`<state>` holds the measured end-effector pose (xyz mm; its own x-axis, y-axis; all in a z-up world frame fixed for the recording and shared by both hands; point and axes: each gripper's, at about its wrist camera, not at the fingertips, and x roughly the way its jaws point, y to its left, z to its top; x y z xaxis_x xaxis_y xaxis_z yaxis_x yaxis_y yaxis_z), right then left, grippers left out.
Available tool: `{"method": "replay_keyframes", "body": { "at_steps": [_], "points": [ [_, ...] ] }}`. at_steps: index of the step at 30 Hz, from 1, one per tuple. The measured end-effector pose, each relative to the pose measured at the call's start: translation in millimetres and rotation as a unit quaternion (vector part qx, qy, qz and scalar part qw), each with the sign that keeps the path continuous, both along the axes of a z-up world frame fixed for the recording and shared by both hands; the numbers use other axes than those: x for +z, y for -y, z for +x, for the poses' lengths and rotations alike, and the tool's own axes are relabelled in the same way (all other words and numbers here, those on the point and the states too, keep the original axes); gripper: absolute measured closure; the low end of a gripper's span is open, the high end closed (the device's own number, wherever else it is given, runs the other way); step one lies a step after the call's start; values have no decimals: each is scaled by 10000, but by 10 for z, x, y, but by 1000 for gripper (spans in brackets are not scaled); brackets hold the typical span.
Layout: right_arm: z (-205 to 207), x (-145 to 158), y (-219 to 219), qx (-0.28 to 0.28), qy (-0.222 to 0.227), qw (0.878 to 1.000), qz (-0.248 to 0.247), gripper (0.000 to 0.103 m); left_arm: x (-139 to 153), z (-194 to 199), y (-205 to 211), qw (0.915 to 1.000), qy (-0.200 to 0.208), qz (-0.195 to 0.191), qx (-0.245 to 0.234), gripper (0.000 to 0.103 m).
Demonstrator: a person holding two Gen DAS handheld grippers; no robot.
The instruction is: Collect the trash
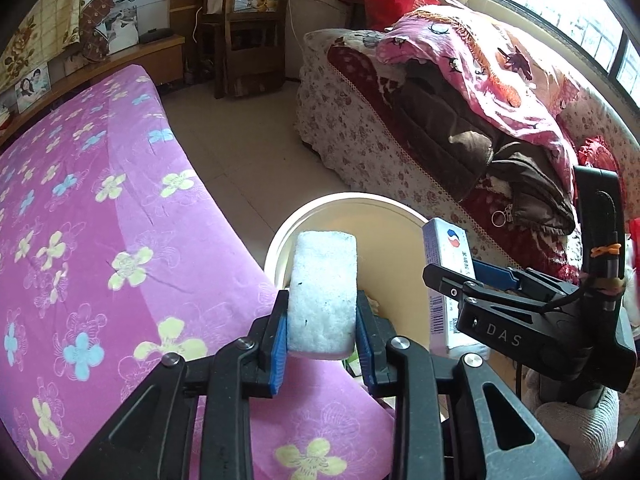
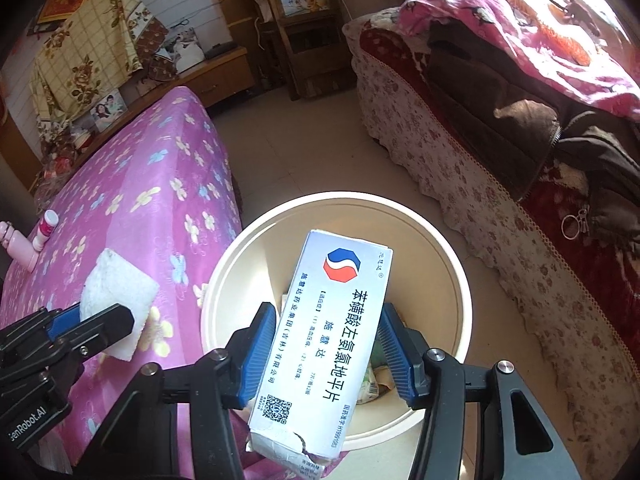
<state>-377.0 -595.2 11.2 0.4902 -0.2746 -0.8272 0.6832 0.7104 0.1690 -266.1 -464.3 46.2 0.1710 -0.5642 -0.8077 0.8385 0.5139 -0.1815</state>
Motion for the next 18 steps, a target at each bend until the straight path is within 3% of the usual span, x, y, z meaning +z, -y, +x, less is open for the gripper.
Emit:
{"method": "replay_keyframes", "body": {
  "at_steps": [1,3,13,18],
  "points": [
    [-4,-21,23,-30,-2,10000,51,41,-6,-2,7,10000,-17,-12,-10,56],
    [-17,-57,43,-69,3,9999,147,39,-19,7,4,9999,-114,-81,-19,41],
    [-66,-32,-60,-16,138,9998,118,39,-17,57,-117,9998,-31,-115,139,41],
    [-51,83,-194,25,267,9996,17,39,19,52,-221,9994,245,-42,238,41]
  ]
}}
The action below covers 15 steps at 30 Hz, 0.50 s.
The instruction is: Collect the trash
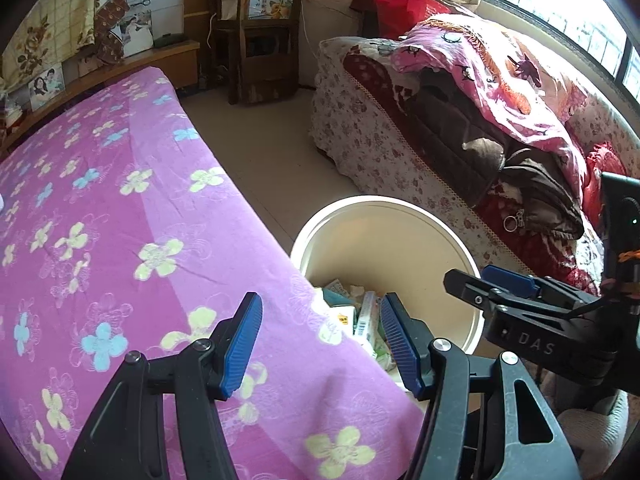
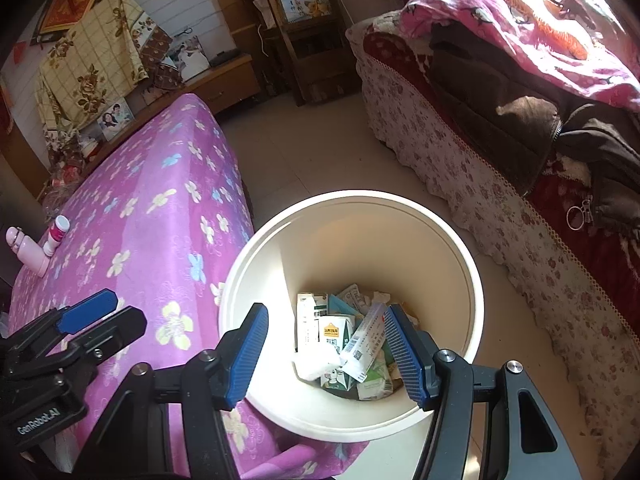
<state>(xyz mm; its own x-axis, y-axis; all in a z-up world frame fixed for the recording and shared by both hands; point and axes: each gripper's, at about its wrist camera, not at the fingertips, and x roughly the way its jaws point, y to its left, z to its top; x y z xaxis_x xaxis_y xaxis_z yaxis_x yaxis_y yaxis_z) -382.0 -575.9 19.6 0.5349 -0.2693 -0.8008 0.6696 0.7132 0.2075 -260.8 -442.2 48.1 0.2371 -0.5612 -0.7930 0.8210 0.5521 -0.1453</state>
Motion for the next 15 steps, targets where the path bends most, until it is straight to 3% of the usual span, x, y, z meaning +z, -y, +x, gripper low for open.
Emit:
{"method": "replay_keyframes", "body": {
  "at_steps": [15],
  "points": [
    [9,384,-536,-23,367,9984,-436,39,337,19,-563,9943,850,-252,585,40]
  ]
}}
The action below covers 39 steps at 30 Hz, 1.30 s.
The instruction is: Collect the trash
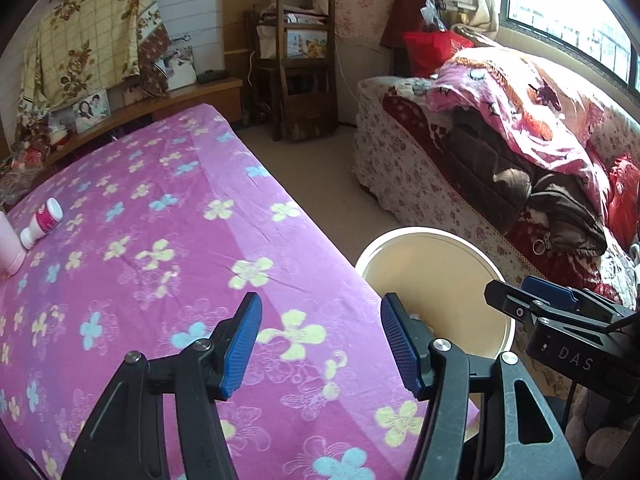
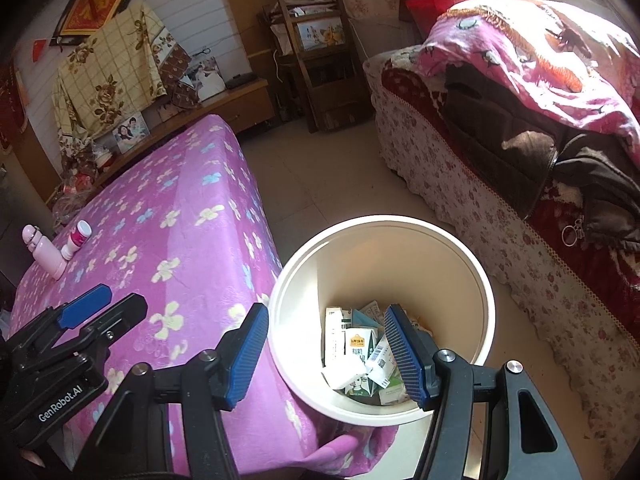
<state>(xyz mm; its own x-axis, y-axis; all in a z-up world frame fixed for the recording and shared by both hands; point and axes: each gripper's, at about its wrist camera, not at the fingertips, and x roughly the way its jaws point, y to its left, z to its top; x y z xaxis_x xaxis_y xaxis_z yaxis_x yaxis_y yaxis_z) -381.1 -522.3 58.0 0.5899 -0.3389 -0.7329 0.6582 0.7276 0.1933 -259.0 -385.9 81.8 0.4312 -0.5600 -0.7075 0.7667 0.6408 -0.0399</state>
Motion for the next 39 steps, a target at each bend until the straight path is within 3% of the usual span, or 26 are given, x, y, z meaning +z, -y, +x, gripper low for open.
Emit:
{"method": "replay_keyframes", "body": {
  "at_steps": [5,15,21,29,39],
  "points": [
    [-36,219,-209,-21,164,9994,-303,39,176,-47,-222,9992,325,-172,127,40],
    [-144,704,-663,1,431,9922,-1171,36,414,-83,-534,9975,431,-495,259,40],
    [-237,923,-847,-99,645,9864,-1506,28,593,-167,-711,9952,561,-741,310,40],
    [-277,1095,-1005,-69,789,9826,-1677,25,810,-256,-905,9905,839,-1031,365,40],
    [-336,1223,-1086,-57,958,9798,-1757,25,872,-255,-1013,9884,897,-1135,453,40]
  ]
}}
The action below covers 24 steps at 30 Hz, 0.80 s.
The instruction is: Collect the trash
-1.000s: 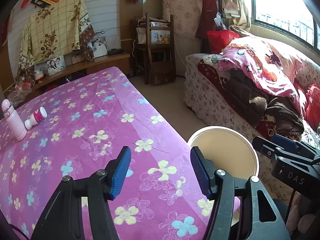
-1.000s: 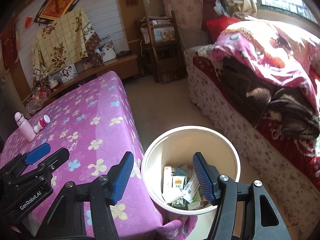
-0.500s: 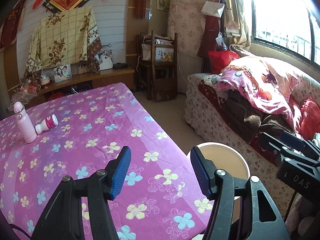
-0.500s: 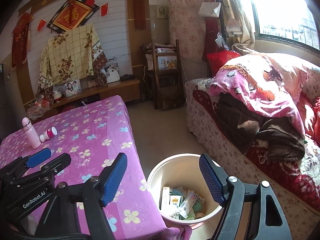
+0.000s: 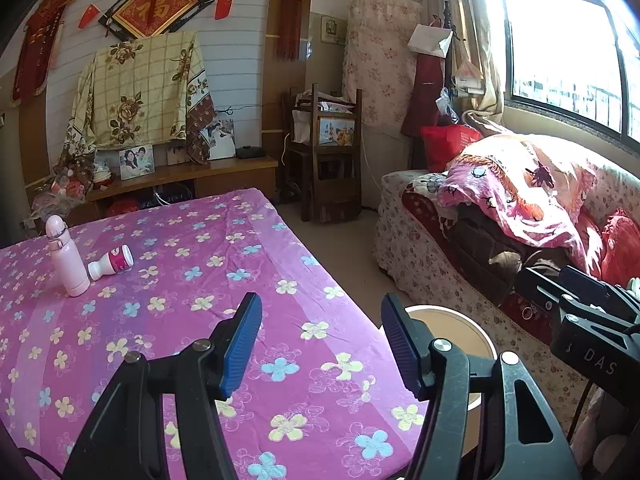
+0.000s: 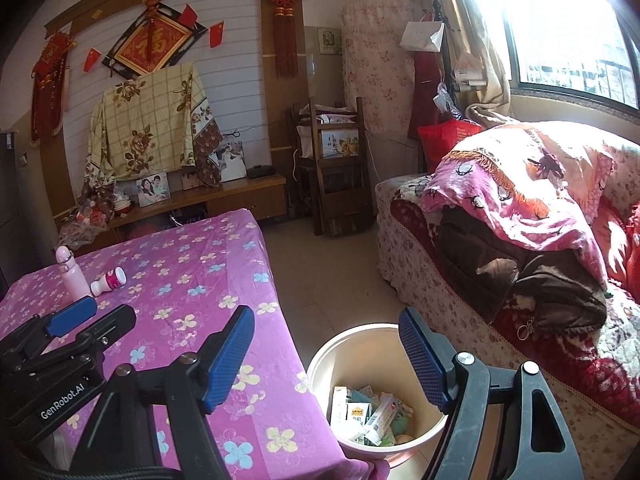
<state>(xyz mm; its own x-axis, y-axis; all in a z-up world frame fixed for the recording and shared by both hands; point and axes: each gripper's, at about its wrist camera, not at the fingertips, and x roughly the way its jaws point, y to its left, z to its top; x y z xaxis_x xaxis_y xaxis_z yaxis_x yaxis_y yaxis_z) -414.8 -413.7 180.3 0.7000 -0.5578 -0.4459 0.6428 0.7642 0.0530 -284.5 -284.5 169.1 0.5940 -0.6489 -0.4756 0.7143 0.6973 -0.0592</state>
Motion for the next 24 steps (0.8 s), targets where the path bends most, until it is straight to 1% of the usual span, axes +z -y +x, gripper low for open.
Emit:
{"method": "replay_keyframes", "body": {
  "at_steps": [24],
  "points": [
    [21,-8,-11,-23,-77,10000,-28,25,-17,-18,-48,10000,23,-1,60,40]
  ]
}}
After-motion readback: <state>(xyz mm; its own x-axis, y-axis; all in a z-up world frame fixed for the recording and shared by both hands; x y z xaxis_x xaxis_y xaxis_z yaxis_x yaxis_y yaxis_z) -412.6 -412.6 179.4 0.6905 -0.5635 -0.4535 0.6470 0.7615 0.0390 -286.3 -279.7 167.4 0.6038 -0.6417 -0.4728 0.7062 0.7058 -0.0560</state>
